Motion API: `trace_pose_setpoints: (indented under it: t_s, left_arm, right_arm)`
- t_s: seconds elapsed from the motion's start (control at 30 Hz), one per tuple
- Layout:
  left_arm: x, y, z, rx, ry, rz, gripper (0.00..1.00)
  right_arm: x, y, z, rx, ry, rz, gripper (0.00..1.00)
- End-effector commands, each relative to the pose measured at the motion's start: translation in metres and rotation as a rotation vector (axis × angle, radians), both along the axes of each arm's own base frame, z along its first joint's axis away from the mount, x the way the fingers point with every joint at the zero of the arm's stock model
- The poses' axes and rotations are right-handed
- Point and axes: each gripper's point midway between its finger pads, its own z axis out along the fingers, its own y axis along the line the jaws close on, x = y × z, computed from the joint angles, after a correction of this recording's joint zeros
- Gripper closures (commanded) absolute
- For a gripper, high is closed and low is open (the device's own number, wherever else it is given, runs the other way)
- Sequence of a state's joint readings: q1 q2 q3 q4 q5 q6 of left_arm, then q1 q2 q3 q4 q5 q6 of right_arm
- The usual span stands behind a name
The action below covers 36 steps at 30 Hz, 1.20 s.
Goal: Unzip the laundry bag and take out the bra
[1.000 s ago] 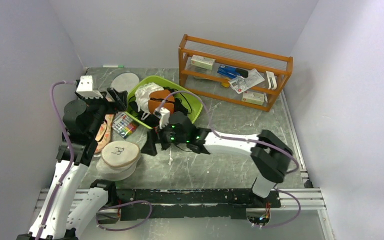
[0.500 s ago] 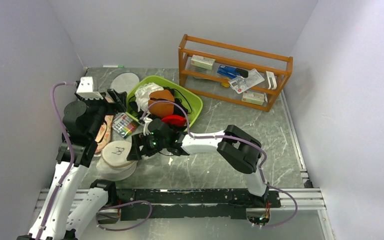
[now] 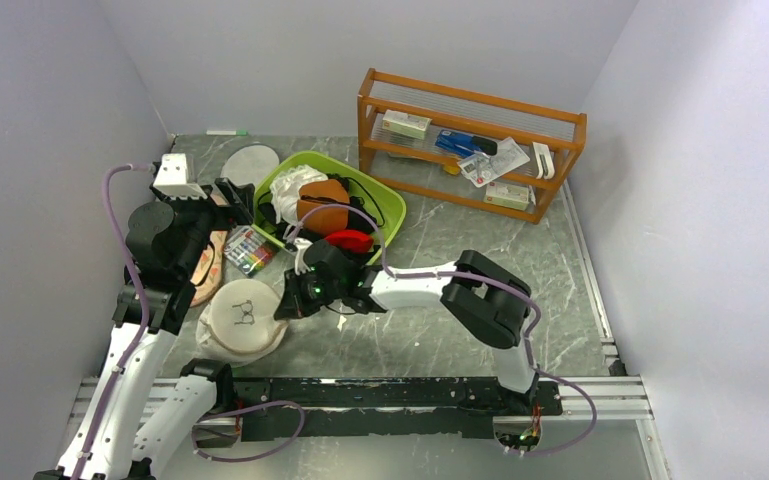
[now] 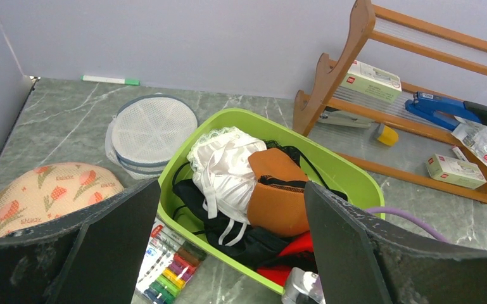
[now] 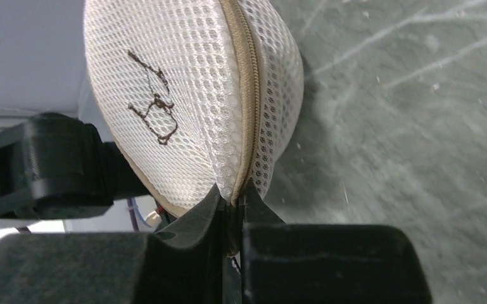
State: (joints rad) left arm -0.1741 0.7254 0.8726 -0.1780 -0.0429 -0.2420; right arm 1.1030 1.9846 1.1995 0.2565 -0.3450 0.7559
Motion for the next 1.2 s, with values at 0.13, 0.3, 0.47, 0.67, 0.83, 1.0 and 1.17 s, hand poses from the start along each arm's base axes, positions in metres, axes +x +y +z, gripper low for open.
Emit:
trace_pose_setpoints:
  t_s: [0.13,0.3,0.47,0.67,0.83,1.0,1.17]
  left_arm:
    - [0.001,-0.004,-0.005,0.017,0.008,-0.021,0.05]
    - [0.004,-0.011,-0.009,0.014,0.013,-0.057,0.05]
    - [0.007,-0.026,-0.016,0.008,0.027,-0.138,0.05]
    - [0.011,-0.046,-0.029,-0.007,0.067,-0.232,0.05]
    - [0.011,-0.076,-0.048,-0.047,0.145,-0.383,0.05]
    - [0.003,-0.127,-0.079,-0.071,0.275,-0.644,0.05]
    - [-0.010,-0.170,-0.127,-0.020,0.478,-0.825,0.05]
  right_arm:
    - [0.006,-0.073,-0.017,-0.168,-0.149,-0.055,1.00]
    - [0.007,-0.132,-0.025,-0.221,-0.142,-0.105,1.00]
    - [0.005,-0.182,-0.022,-0.199,-0.113,-0.118,1.00]
    - [-0.007,-0.218,0.004,-0.092,-0.115,-0.178,1.00]
    - [0.000,-0.235,0.010,-0.155,-0.160,-0.200,1.00]
    - [0.022,-0.247,0.015,-0.202,-0.222,-0.253,1.00]
    - [0.025,-0.253,0.026,-0.157,-0.216,-0.240,1.00]
